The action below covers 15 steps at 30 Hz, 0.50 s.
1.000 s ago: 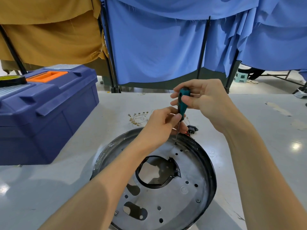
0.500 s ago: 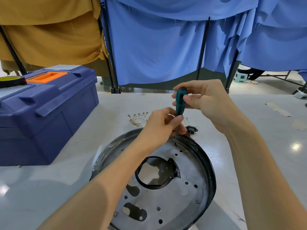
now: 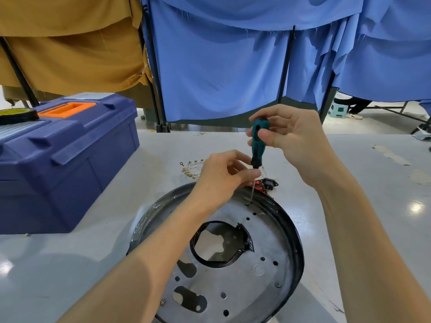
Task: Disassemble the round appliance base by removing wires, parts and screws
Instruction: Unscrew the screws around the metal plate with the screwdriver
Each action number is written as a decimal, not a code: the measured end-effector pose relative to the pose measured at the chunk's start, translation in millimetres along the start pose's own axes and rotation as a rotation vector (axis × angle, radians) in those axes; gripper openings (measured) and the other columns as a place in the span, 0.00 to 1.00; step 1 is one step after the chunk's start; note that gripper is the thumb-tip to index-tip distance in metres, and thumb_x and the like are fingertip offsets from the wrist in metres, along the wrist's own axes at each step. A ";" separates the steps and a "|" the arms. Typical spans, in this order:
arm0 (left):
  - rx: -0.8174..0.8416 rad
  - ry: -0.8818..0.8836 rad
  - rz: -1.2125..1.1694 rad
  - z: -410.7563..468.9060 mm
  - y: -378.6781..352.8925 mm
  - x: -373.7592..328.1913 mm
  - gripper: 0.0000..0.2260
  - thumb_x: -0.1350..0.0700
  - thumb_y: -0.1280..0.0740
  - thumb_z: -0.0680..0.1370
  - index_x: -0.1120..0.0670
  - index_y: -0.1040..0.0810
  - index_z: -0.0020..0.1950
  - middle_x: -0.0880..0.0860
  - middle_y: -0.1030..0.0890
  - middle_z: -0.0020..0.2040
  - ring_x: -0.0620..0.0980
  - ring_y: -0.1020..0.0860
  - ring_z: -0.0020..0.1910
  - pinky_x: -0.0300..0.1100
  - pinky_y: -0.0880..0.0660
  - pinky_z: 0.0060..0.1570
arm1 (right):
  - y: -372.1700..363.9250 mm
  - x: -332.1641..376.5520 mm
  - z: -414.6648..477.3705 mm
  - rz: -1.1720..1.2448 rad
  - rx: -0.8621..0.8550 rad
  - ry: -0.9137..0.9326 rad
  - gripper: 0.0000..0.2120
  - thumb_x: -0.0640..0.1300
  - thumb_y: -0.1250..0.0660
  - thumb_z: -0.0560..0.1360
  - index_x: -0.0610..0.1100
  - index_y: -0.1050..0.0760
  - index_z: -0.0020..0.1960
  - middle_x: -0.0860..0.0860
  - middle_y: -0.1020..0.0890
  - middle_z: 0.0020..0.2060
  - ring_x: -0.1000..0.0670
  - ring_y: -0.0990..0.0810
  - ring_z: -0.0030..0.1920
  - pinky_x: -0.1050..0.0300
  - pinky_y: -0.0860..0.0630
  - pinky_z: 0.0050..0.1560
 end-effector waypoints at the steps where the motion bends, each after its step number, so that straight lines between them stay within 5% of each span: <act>1: -0.020 -0.005 0.046 0.4 3.1 -0.2 0.08 0.56 0.24 0.72 0.50 0.19 0.48 0.50 0.16 0.37 0.47 0.17 0.38 0.45 0.19 0.47 | 3.1 0.4 0.3 0.005 -0.026 0.001 0.11 0.28 0.34 0.75 0.40 0.22 0.53 0.40 0.17 0.46 0.48 0.14 0.41 0.61 0.19 0.44; 9: 0.103 0.030 0.557 -0.3 -7.5 9.2 0.06 0.58 0.25 0.73 0.49 0.20 0.39 0.44 0.20 0.34 0.45 0.20 0.34 0.49 0.20 0.46 | 21.5 -5.8 2.9 -0.013 -0.141 -0.034 0.09 0.36 0.35 0.78 0.48 0.24 0.54 0.47 0.23 0.45 0.51 0.23 0.36 0.54 0.20 0.43; 15: 0.206 0.060 0.750 -3.6 -15.5 17.4 0.05 0.56 0.26 0.73 0.50 0.15 0.48 0.49 0.16 0.45 0.48 0.20 0.46 0.44 0.22 0.48 | -4.1 -41.6 -1.0 -0.342 0.132 -0.182 0.09 0.39 0.27 0.71 0.49 0.22 0.47 0.49 0.21 0.39 0.51 0.22 0.38 0.59 0.23 0.39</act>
Point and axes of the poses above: each hand's wrist, its own z-axis towards the middle knuckle, its own y-axis out of the back of the hand, x = y × z, the point moved 9 cm from there along z, towards the middle knuckle
